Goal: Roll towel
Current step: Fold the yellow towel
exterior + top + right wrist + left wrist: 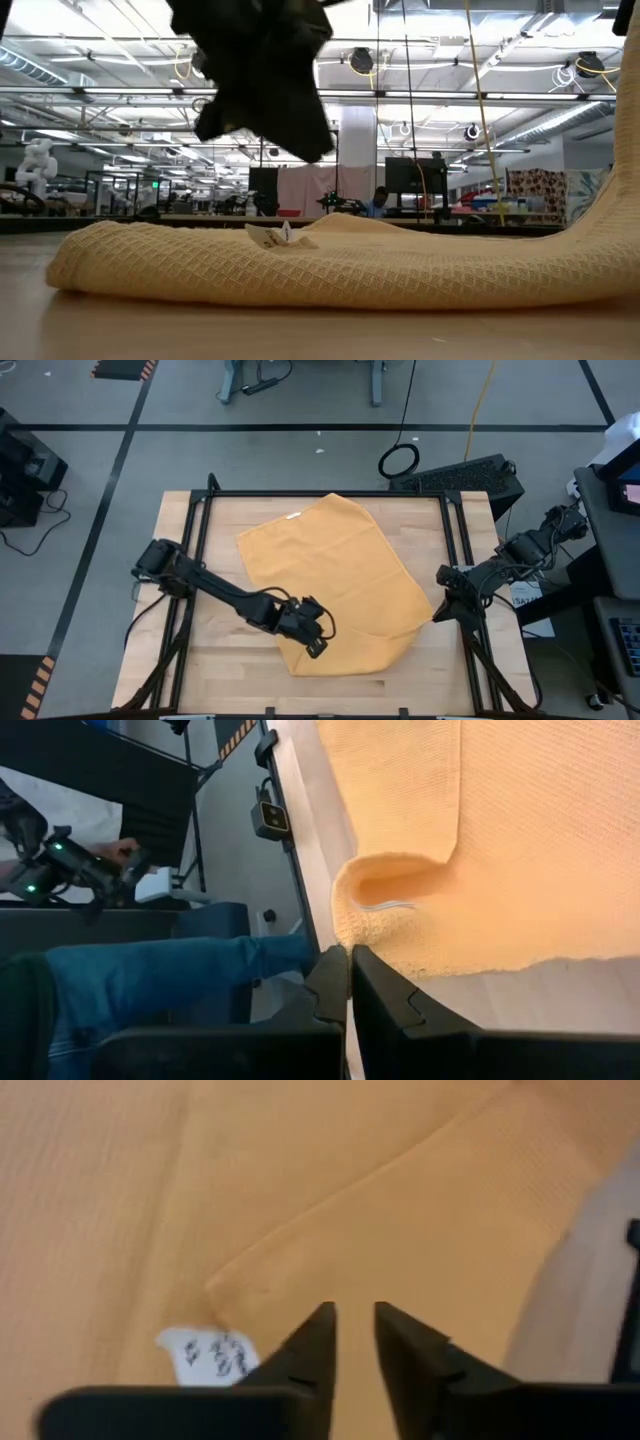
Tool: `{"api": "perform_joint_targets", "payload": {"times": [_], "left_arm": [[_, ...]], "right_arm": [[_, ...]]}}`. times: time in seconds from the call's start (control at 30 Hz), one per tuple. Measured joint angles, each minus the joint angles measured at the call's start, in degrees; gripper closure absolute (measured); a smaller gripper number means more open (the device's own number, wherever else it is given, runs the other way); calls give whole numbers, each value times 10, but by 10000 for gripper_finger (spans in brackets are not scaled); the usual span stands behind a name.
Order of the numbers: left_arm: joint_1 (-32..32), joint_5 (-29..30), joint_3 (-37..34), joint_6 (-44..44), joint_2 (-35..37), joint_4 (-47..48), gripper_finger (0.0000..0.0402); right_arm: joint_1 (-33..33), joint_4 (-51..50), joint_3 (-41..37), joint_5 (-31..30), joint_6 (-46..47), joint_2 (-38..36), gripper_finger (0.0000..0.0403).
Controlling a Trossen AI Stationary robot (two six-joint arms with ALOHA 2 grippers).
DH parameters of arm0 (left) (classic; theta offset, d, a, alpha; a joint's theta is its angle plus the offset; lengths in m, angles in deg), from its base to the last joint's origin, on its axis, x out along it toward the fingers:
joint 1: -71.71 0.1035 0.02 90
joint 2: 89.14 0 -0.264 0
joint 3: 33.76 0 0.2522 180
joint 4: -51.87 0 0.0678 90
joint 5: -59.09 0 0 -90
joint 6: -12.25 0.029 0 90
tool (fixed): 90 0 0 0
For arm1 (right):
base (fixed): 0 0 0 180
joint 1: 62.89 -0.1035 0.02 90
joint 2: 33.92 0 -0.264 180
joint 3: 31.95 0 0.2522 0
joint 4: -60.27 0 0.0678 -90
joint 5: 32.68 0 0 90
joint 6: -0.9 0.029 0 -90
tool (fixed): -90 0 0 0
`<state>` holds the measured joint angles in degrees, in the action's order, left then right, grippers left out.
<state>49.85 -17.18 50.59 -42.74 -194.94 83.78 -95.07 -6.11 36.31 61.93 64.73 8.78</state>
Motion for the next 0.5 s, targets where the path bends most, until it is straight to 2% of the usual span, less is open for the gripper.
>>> {"api": "perform_joint_targets", "payload": {"times": [0.13, 0.23, 0.33, 0.5], "left_arm": [[7, 28, 0, 2, -17, 3, 226], [8, 66, 0, 15, -18, 20, 181], [9, 63, 0, 19, -24, 42, 175], [15, 51, 0, 15, -43, 24, 205]], "right_arm": [[0, 0, 0, 0, 8, 0, 403], [0, 0, 0, -1, 10, 0, 403], [0, 0, 0, -3, 7, 0, 403], [0, 0, 0, -7, -1, 0, 403]]}}
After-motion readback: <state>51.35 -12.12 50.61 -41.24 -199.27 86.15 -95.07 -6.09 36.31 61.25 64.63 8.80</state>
